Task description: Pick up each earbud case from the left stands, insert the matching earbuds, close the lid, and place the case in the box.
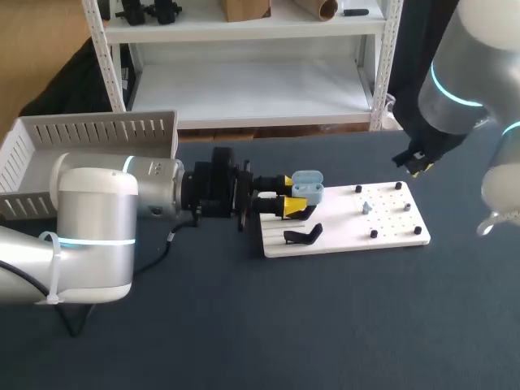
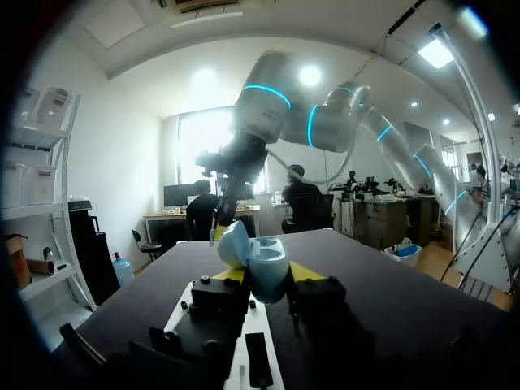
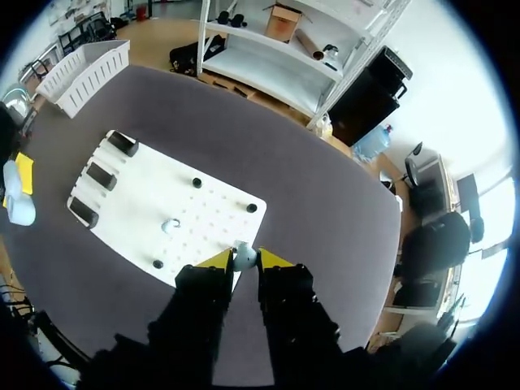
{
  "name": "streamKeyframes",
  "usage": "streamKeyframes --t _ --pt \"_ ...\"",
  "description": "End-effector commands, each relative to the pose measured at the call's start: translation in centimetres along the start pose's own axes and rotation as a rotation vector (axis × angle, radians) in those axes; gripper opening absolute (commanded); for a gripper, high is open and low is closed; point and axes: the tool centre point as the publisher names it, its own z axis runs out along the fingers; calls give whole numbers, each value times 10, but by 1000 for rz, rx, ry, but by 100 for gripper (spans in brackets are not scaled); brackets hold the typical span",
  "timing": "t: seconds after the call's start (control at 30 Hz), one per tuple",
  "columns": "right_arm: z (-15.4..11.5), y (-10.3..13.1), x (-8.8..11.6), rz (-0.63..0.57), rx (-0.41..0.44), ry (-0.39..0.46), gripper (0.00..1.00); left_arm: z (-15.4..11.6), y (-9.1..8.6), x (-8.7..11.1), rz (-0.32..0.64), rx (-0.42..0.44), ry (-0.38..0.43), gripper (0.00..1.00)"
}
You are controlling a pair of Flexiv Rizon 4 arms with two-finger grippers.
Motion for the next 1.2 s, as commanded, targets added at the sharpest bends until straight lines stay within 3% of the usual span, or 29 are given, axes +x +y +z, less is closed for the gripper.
streamKeyframes --t 0.03,0.1,0.33,0.6,1.07,1.2 --pt "-60 26 9 17 110 56 0 0 1 1 2 0 -3 0" --pt "-72 34 10 27 171 80 0 0 1 1 2 0 -3 0" --pt "-113 71 12 107 182 99 0 0 1 1 2 0 -3 0" --pt "-135 108 16 146 106 115 0 0 1 1 2 0 -3 0" --pt "-135 108 16 146 106 115 0 0 1 1 2 0 -3 0" --pt "-142 117 4 430 14 144 0 0 1 1 2 0 -3 0"
